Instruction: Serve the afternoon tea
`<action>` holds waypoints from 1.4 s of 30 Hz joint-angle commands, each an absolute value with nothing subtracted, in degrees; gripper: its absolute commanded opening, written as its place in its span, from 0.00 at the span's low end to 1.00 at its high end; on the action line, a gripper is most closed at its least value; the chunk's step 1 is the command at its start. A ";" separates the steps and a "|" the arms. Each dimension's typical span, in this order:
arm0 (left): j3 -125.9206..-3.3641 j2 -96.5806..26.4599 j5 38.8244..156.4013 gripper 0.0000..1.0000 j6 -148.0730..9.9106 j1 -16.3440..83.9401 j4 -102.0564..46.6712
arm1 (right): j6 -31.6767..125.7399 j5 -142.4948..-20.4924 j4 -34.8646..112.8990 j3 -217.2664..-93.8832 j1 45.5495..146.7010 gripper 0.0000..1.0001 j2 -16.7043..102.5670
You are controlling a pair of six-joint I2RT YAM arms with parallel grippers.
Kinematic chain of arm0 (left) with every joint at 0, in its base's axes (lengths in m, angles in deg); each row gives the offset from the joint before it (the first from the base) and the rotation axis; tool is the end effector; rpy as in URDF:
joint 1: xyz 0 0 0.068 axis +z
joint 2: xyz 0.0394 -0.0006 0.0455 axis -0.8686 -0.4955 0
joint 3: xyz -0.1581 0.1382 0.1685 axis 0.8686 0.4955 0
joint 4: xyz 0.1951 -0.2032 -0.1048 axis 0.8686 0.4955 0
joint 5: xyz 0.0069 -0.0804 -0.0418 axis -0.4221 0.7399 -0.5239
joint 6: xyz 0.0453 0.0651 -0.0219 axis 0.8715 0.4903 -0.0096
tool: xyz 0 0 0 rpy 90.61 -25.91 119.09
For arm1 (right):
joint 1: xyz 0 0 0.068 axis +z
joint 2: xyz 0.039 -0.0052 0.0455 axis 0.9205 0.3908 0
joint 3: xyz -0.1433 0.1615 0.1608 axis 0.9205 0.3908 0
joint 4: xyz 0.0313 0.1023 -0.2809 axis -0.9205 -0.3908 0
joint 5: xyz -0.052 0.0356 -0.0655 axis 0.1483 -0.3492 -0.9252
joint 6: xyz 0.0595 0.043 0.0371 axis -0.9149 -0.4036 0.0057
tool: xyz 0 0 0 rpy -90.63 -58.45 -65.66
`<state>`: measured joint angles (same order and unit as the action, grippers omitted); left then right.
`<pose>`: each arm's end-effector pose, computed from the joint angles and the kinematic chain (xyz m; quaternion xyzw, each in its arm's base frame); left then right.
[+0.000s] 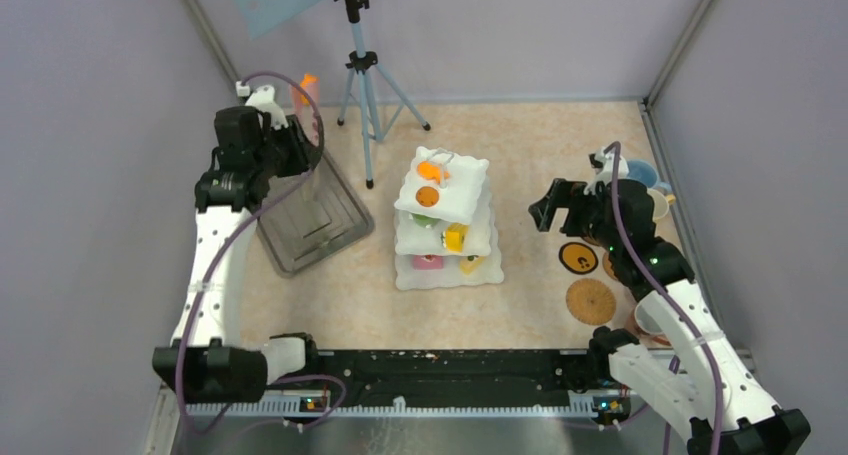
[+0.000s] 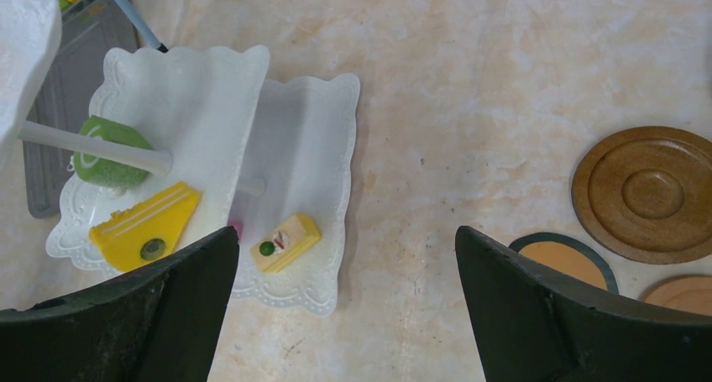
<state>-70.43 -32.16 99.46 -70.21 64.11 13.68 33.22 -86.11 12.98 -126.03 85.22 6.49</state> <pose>0.3413 0.0102 0.3682 -0.0852 0.8756 -0.1138 0.4617 0.2375 0.0821 0.3017 0.0035 0.8441 0.1992 0.4979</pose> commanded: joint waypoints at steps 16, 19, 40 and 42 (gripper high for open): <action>-70.20 -12.31 132.24 0.30 -57.95 36.75 12.21 | 31.07 -90.36 10.79 -129.96 85.71 0.98 6.74; -70.18 -11.13 130.24 0.28 -57.94 35.29 15.09 | 30.37 -89.90 10.90 -130.13 85.66 0.98 7.31; -69.87 -20.69 101.59 0.21 -57.94 15.74 23.38 | 29.70 -92.12 9.90 -130.99 85.71 0.98 7.29; -69.58 -20.20 99.77 0.21 -57.94 15.73 22.73 | 29.67 -92.19 10.05 -130.60 85.64 0.98 7.13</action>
